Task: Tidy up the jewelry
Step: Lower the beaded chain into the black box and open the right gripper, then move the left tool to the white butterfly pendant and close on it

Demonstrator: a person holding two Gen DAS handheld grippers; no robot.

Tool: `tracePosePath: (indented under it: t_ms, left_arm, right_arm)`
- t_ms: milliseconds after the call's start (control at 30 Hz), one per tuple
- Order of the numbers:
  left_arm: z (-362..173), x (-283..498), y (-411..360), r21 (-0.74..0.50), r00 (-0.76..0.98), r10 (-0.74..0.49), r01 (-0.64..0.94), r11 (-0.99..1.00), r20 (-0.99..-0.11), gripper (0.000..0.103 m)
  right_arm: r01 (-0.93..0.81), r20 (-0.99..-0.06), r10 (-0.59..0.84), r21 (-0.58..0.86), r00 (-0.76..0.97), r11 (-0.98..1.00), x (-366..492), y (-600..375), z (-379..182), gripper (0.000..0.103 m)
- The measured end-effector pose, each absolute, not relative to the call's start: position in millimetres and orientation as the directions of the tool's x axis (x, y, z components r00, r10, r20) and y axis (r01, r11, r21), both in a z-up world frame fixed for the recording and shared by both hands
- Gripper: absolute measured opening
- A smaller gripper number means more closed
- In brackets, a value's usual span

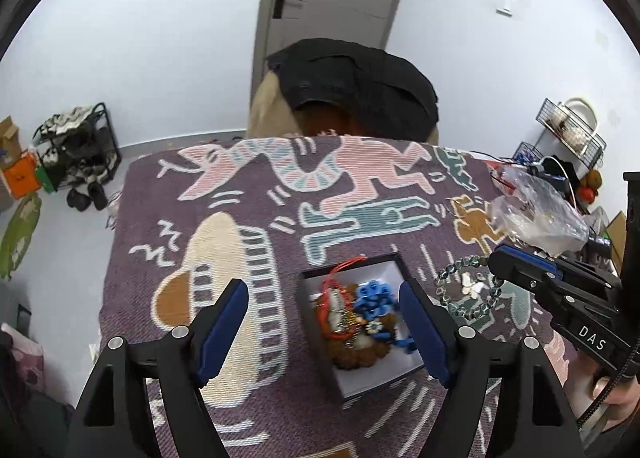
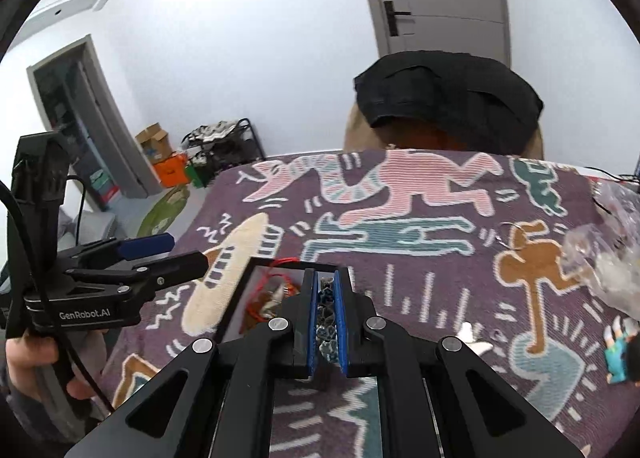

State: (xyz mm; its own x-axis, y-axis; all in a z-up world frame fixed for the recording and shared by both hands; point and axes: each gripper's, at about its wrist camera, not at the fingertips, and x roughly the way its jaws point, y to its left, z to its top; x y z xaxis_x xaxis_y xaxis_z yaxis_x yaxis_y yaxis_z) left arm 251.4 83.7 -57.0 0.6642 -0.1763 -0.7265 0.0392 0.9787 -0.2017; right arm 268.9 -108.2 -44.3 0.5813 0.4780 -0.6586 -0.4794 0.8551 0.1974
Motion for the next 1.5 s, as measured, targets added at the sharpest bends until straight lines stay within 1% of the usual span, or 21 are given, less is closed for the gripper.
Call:
tracePosePath:
  t_ms: [167,200,233,267,300,333,1167,1233,1300,1333,1400,1500]
  left_arm:
    - [-57.6,246.3,98.6,-0.209,0.67,-0.162,0.01,0.978,-0.724,0.079]
    - [-57.5,246.0,100.5,-0.212,0.671,-0.161,0.005,0.977,-0.724,0.079]
    - [-57.6,246.1,101.6,-0.214,0.671,-0.159,0.001,0.977,-0.724,0.079]
    - [-57.6,246.3,101.7,-0.211,0.67,-0.154,-0.003,0.978,-0.726,0.079]
    - [-57.7,246.8,101.0,-0.207,0.669,-0.151,-0.004,0.978,-0.728,0.079]
    - [-57.9,247.3,99.7,-0.204,0.668,-0.15,-0.002,0.979,-0.729,0.079]
    - [-61.1,278.3,-14.5,-0.174,0.624,-0.262,0.199,0.964,-0.736,0.079]
    - [-63.4,280.6,-23.9,-0.172,0.615,-0.269,0.214,0.962,-0.741,0.079]
    - [-65.2,283.0,-32.0,-0.168,0.608,-0.275,0.227,0.959,-0.745,0.079]
    - [-67.1,284.9,-38.1,-0.166,0.601,-0.278,0.236,0.957,-0.749,0.079]
    - [-69.8,287.6,-47.5,-0.164,0.592,-0.284,0.249,0.954,-0.754,0.079]
    - [-74.1,291.1,-61.6,-0.157,0.578,-0.291,0.271,0.95,-0.762,0.079]
  right_arm:
    - [-0.517,-0.665,0.524,0.235,0.532,0.823,273.1,-88.2,-41.9,0.009]
    - [-0.52,-0.669,0.535,0.251,0.516,0.816,275.4,-86.3,-41.4,0.012]
    - [-0.519,-0.675,0.544,0.269,0.499,0.811,278.2,-85.8,-41.7,0.019]
    - [-0.513,-0.676,0.545,0.278,0.496,0.812,279.4,-87.1,-41.9,0.043]
    - [-0.502,-0.671,0.54,0.279,0.508,0.819,279.3,-90.7,-41.3,0.064]
    - [-0.489,-0.659,0.532,0.273,0.532,0.828,278.2,-96.7,-39.9,0.068]
    - [-0.248,-0.697,0.376,0.282,0.61,0.927,287.7,-231.8,-51.3,0.068]
    - [-0.223,-0.705,0.359,0.282,0.611,0.933,287.8,-242.3,-54.4,0.071]
    - [-0.202,-0.711,0.345,0.281,0.612,0.938,288.5,-251.2,-57.4,0.083]
    - [-0.193,-0.713,0.34,0.282,0.613,0.94,288.7,-255.4,-59.0,0.085]
    - [-0.17,-0.721,0.325,0.282,0.611,0.944,289.6,-265.3,-62.5,0.088]
    - [-0.138,-0.736,0.305,0.281,0.604,0.95,290.8,-278.3,-69.1,0.089]
